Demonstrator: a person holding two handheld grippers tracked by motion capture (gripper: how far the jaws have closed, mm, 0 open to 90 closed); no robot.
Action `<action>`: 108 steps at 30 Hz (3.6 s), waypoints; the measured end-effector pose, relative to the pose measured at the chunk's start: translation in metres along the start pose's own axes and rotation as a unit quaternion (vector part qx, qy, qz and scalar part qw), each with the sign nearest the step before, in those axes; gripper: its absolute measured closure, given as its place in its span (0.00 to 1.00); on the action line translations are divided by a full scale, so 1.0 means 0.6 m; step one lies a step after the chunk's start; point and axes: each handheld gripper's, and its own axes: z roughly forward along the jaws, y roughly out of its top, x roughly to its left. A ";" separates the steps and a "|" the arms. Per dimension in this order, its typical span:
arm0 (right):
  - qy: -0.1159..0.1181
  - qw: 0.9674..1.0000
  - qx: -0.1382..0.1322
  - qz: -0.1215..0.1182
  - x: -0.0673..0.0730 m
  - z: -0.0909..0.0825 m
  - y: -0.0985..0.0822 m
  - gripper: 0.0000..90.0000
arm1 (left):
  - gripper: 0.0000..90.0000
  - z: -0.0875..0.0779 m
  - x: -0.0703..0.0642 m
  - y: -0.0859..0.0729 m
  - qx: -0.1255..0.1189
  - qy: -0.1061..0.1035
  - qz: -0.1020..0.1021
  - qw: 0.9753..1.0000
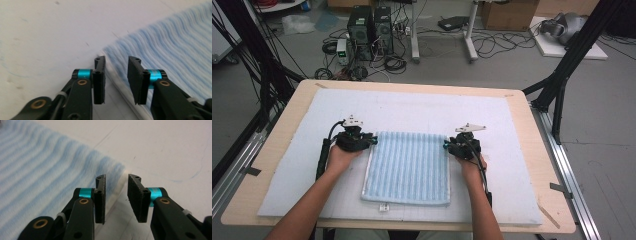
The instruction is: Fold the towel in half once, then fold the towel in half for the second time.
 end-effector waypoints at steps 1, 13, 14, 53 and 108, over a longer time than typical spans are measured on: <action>0.001 1.000 -0.006 0.008 -0.004 0.000 0.002 0.72 | 0.68 0.002 0.006 0.006 -0.005 0.000 -0.005 1.000; 0.014 0.999 0.030 0.021 -0.023 0.043 0.024 0.88 | 0.91 0.047 0.017 0.009 0.020 -0.030 0.003 0.999; 0.031 0.999 0.030 0.028 -0.026 0.043 0.023 0.93 | 0.95 0.047 0.015 0.010 0.021 -0.026 0.003 0.999; 0.014 0.999 -0.046 -0.020 -0.011 -0.061 0.003 0.19 | 0.21 -0.051 0.023 -0.011 -0.129 -0.101 -0.025 0.986; -0.009 0.998 -0.061 -0.025 -0.008 -0.081 -0.030 0.13 | 0.24 -0.045 0.035 -0.029 -0.080 -0.072 -0.042 0.993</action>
